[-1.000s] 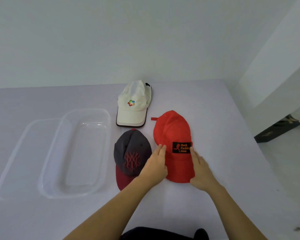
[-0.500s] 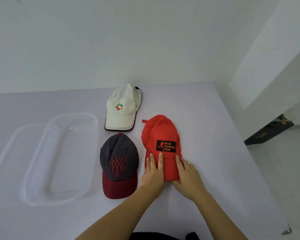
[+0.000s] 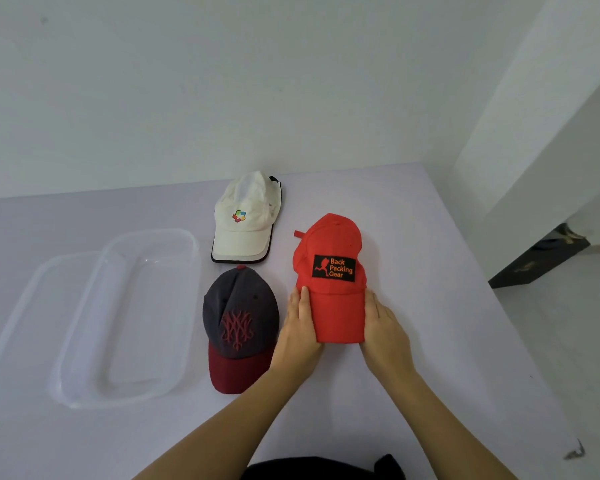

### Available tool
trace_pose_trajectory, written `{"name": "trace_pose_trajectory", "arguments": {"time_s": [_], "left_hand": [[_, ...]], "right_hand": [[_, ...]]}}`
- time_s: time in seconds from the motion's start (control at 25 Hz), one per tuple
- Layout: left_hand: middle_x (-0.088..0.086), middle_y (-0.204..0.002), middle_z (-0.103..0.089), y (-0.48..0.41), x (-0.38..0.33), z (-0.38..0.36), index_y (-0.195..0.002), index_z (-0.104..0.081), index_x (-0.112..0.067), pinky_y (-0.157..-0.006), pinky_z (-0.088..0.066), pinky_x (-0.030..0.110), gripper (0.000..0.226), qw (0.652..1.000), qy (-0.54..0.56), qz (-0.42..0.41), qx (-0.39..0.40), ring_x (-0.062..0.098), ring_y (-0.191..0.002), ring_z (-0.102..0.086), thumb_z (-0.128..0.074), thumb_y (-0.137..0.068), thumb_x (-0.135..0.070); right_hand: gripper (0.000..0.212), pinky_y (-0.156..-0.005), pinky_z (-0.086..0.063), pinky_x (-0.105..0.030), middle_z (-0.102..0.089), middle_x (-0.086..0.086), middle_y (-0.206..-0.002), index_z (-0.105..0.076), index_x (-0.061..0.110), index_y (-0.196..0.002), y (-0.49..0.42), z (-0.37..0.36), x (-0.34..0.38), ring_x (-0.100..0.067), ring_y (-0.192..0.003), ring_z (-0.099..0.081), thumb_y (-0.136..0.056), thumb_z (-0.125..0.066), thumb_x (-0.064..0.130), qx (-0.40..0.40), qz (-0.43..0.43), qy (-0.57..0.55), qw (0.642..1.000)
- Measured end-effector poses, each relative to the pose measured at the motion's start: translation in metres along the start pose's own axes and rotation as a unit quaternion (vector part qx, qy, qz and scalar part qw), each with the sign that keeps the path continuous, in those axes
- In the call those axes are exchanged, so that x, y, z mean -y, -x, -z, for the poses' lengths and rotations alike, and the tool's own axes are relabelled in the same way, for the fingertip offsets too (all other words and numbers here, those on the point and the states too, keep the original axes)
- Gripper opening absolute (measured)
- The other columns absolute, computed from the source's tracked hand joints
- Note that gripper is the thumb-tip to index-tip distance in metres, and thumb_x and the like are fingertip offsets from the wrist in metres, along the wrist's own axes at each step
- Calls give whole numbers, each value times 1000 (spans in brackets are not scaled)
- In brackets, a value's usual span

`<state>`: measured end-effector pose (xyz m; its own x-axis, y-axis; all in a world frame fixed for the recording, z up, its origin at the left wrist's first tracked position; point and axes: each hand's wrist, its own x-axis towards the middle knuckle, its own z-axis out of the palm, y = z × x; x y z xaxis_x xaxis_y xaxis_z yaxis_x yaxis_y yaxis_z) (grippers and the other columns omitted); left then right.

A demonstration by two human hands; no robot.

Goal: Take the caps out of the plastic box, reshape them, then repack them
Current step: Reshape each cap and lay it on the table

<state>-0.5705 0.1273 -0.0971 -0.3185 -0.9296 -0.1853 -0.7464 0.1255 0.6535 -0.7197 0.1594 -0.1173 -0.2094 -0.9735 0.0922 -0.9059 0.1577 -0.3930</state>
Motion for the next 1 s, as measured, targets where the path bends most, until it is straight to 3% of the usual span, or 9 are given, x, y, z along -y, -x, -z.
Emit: {"name": "trace_pose_trajectory", "arguments": {"time_s": [0.08,0.12,0.2,0.32,0.48,0.64,0.8,0.92,1.0], "left_hand": [[10,-160,-6,0,-5,1,-151,3,-18,-116,-27,42,71,998,61,-1,-8,25,-147,-13,-42,-96,-21],[8,-159,-14,0,-10,2,-151,1,-23,-114,-30,42,69,994,112,9,-13,24,-144,-23,-41,-96,-25],[4,-149,-37,-2,-17,7,-150,-8,-28,-107,-38,34,62,976,213,32,-14,19,-128,-44,-40,-97,-25],[2,-136,-48,-2,-27,18,-149,-15,-23,-94,-36,21,55,962,270,43,4,11,-112,-49,-38,-100,-15],[2,-128,-52,-1,-18,32,-148,-24,-19,-90,-41,24,58,984,168,22,-50,20,-113,-54,-44,-94,-9],[11,-158,-15,-1,0,33,-151,-8,-12,-109,-35,41,66,997,12,-14,-69,28,-144,-23,-45,-96,-13],[14,-156,-22,9,11,27,-150,-11,-7,-93,-48,40,72,987,-8,-66,-149,32,-136,-39,-54,-92,-7],[8,-148,-42,16,8,31,-149,-23,-17,-98,-47,35,66,974,111,-37,-194,26,-125,-52,-53,-91,-21],[4,-131,-58,21,-6,33,-144,-34,-28,-99,-49,42,65,943,261,25,-203,22,-114,-59,-49,-83,-43]], "right_hand": [[57,-86,-53,-42,-58,-11,-129,-36,9,-141,-3,7,9,-30,-108,-59,-86,-53,7,-5,-24,-83,996],[52,-87,-52,-41,-60,-8,-125,-39,14,-140,-5,12,15,-29,-105,-59,-89,-50,12,-19,-42,-123,991],[43,-84,-52,-38,-67,-7,-113,-47,17,-134,-8,21,28,-26,-93,-62,-91,-48,16,-42,-76,-179,980],[36,-80,-53,-37,-70,-6,-101,-53,16,-127,-11,32,39,-22,-79,-60,-92,-49,13,-47,-83,-219,971],[49,-84,-51,-37,-63,-7,-118,-40,14,-138,-14,37,28,-27,-99,-61,-90,-46,9,-35,-19,-152,988],[61,-85,-52,-43,-54,-13,-131,-25,12,-146,-10,41,22,-30,-111,-56,-89,-47,9,-5,17,-69,997],[76,-76,-55,-42,-48,-19,-140,-29,3,-143,-6,50,40,-35,-115,-58,-77,-66,16,-41,45,-35,998],[75,-73,-58,-42,-49,-20,-138,-30,3,-141,4,46,52,-35,-111,-61,-77,-67,13,-106,84,-45,990],[67,-85,-56,-42,-52,-13,-138,-27,12,-144,9,49,63,-31,-112,-61,-85,-53,28,-96,55,-134,985]]}}
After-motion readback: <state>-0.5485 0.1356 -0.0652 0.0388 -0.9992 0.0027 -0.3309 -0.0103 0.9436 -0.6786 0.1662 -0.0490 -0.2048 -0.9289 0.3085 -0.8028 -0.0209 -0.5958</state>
